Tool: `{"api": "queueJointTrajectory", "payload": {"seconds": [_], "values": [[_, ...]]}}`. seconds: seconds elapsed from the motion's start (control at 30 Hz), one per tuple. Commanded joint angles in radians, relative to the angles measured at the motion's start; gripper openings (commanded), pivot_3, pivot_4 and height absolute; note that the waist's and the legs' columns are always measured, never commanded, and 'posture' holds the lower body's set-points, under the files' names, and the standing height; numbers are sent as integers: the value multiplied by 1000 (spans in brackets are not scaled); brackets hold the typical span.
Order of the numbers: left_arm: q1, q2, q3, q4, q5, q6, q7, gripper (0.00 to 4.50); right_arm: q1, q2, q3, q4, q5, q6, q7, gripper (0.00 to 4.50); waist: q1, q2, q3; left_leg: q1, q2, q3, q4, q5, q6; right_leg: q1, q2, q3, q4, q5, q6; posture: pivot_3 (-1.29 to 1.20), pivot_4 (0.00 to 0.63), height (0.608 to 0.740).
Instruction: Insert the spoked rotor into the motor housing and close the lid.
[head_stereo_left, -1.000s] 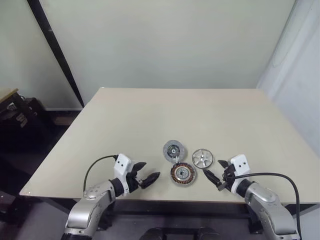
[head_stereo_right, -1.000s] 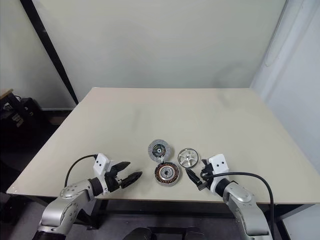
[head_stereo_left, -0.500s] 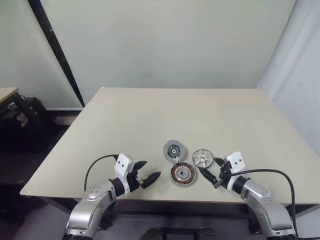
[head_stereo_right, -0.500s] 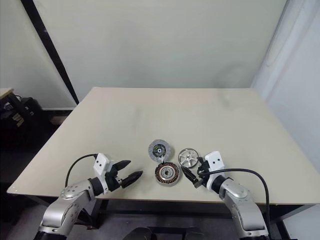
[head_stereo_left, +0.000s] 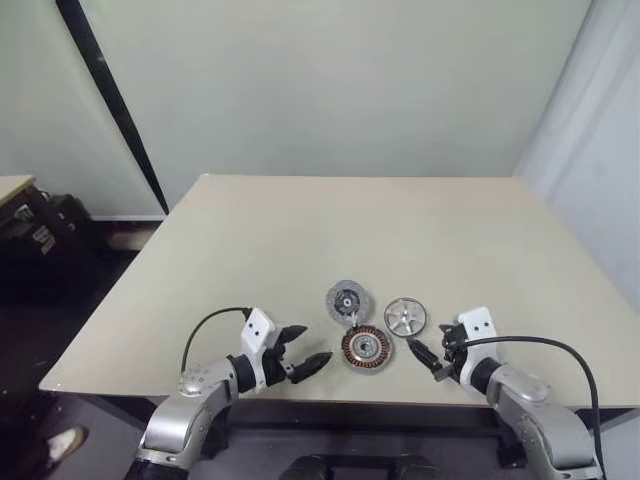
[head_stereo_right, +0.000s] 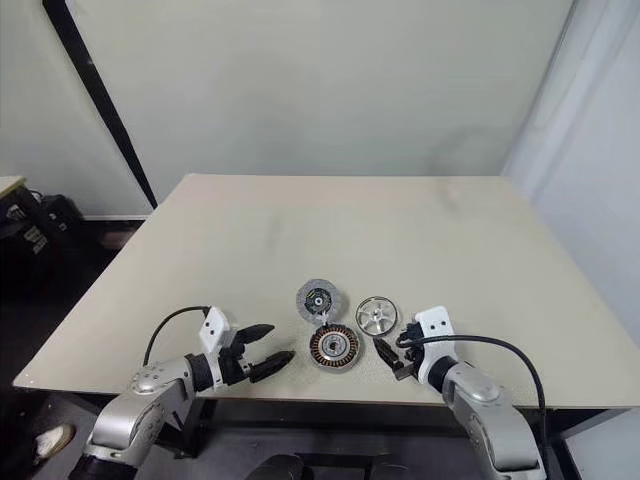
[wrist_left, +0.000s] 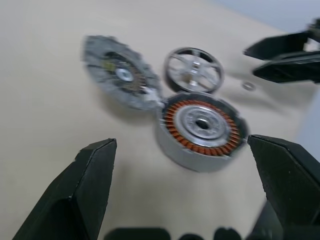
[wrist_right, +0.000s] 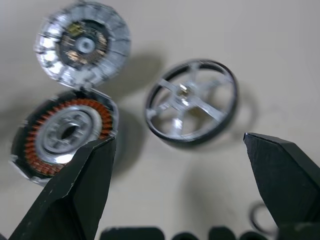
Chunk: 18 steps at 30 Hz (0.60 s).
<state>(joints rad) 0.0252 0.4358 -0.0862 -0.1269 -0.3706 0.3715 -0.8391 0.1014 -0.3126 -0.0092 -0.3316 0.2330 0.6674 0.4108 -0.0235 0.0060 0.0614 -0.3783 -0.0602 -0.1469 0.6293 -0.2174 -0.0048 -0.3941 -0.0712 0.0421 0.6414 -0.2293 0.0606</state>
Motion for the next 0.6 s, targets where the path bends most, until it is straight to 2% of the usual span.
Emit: {"api": "queueJointTrajectory", "payload": {"seconds": [0.03,0.23,0.6], "values": [[-9,9,-16,-39,-15,-4,-32,4500,1,6,-44,-56,-3,52,-67,4448,0,0,0,0,0,0,0,0,0,0,0,0,0,0,0,0,0,740],[-29,13,-64,-17,5,-9,-65,4500,2,4,-46,-20,-24,75,-122,4448,0,0,0,-1,0,0,0,0,0,-1,0,0,0,0,0,0,0,740],[-42,21,-69,-8,-1,7,-81,4500,-9,36,-31,65,-48,53,-157,4448,-1,0,0,-1,0,0,0,0,0,-1,0,0,0,0,0,0,0,740]]}}
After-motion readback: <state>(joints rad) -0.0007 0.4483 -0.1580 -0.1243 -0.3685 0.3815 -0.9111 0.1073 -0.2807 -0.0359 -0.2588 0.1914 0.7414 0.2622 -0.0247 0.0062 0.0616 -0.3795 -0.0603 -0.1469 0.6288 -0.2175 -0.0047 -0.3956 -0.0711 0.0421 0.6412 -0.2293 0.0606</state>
